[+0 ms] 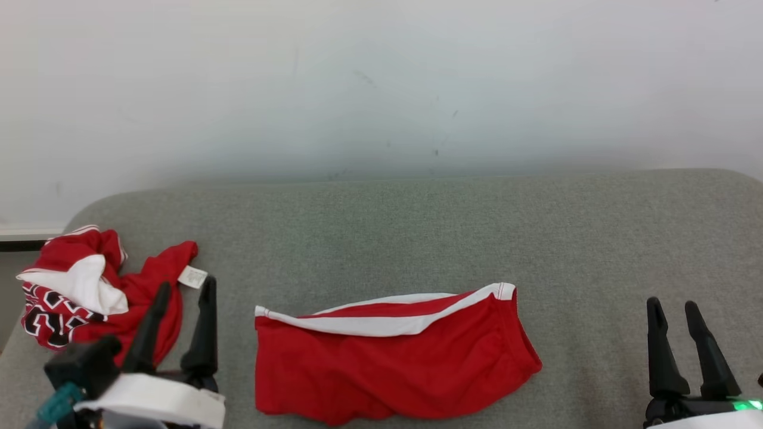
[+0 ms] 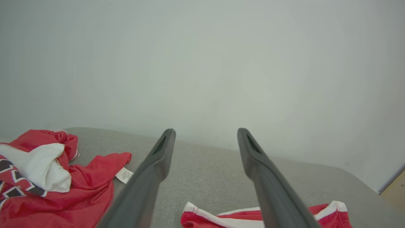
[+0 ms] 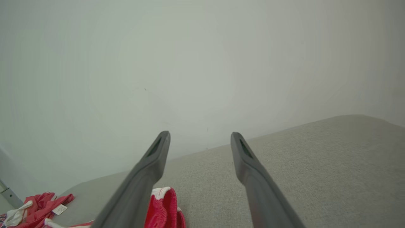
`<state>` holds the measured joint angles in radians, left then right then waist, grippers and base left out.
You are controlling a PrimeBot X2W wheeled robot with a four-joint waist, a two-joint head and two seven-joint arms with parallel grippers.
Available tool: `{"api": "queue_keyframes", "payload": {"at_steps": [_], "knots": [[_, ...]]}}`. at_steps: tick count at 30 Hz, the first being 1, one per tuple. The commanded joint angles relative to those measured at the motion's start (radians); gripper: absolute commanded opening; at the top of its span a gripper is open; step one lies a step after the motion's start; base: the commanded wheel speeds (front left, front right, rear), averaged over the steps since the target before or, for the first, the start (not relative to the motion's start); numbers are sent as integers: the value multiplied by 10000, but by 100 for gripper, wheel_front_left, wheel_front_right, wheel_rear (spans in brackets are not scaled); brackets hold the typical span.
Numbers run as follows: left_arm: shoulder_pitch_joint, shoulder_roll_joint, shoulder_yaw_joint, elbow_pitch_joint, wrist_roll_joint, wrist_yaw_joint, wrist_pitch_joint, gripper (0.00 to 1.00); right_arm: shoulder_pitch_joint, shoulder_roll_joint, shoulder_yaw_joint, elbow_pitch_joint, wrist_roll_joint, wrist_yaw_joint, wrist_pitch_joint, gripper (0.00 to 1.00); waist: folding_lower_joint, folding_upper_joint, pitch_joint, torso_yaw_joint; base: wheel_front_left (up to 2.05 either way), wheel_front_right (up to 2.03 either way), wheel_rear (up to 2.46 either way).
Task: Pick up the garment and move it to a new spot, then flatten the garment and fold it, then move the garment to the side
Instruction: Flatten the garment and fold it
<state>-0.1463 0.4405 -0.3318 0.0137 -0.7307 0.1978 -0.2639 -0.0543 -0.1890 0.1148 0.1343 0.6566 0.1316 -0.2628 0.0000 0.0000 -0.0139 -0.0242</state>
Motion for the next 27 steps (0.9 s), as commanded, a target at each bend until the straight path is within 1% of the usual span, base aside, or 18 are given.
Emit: {"api": "queue_keyframes", "payload": {"at_steps": [1,4,7,9,13,19,27], "knots": [[426,-342,377,-52,517,-221,-3,100,248,199,-225,-33,-222,-19,-22,100,0,0,-28,-3,0,0,0],[1073,-1085,945,-82,1612,-592,-4,100,463,383,-220,39,-930,-19,-12,100,0,0,-41,-9,0,0,0],[1483,-1667,1358,20,2564,-892,-4,100,561,407,-62,168,-1579,-19,-12,100,0,0,-11,-39,0,0,0],[1645,-2140,1640,89,2902,-1117,-4,100,513,524,13,256,-1714,-19,-11,100,0,0,14,-45,0,0,0],[1733,-2781,2161,300,3373,-1712,-5,100,218,482,302,576,-1786,-19,89,100,0,0,38,2,0,0,0],[1503,-3303,2597,571,3970,-2408,-5,100,-340,376,827,1244,-1626,-19,747,100,0,0,27,210,0,0,0],[1281,-3654,2751,961,4415,-2869,-5,100,-1782,373,1537,2811,-1694,-19,1903,100,0,0,156,664,0,0,0]]}}
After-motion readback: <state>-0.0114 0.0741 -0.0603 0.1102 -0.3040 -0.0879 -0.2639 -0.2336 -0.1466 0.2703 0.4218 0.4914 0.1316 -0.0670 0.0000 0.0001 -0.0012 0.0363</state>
